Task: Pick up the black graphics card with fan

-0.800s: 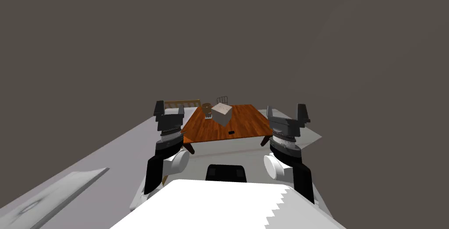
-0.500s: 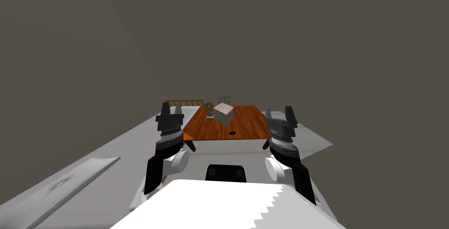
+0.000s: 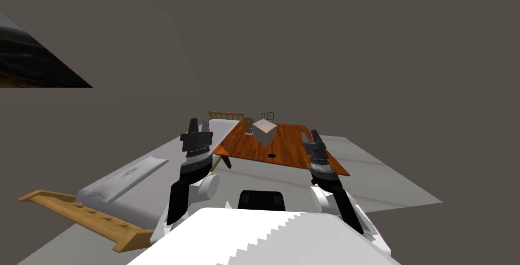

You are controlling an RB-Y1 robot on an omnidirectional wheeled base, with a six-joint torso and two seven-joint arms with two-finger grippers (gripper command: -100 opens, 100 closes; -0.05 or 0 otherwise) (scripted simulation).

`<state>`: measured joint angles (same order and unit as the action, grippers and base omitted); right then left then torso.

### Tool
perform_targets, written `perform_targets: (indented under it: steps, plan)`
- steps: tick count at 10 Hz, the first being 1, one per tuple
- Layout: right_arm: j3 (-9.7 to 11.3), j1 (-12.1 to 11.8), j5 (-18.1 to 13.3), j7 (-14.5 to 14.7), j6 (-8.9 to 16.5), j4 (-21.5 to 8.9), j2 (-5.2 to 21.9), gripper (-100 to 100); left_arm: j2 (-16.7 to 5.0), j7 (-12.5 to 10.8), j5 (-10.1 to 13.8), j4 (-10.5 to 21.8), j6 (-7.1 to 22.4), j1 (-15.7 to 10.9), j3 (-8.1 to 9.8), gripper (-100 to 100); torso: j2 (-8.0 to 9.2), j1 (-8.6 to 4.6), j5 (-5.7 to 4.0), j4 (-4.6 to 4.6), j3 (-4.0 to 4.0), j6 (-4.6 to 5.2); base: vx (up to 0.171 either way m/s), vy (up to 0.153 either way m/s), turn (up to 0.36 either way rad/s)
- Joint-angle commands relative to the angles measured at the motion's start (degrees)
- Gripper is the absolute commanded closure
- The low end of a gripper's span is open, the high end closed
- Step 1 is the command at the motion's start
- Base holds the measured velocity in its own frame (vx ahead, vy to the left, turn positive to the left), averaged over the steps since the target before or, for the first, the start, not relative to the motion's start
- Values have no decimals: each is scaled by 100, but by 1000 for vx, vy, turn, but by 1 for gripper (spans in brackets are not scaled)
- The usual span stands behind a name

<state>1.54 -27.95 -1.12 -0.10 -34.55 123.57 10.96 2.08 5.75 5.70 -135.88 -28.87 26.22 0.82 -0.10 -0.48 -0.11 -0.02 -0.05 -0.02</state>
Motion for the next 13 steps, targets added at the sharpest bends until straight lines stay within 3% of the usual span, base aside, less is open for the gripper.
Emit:
perform_targets:
  steps: [1,5,7,13]
  plan:
    - [46,22,-247,209,111,-286,167,-100,0,0,0,0,0,0,0,0,0,0,0,0,0,0,12,-117,428]
    - [40,9,-544,418,197,-930,440,-100,0,0,0,0,0,1,0,0,-13,19,4,-3,-8,1,17,-67,252]
    - [58,-6,-881,639,289,-1382,712,-100,0,0,0,0,0,1,0,0,-11,25,5,-2,-7,0,6,-63,396]
    - [103,-21,-1249,867,383,-2248,967,-100,1,0,0,0,0,0,-1,0,-15,45,10,-3,-9,-1,11,-29,236]
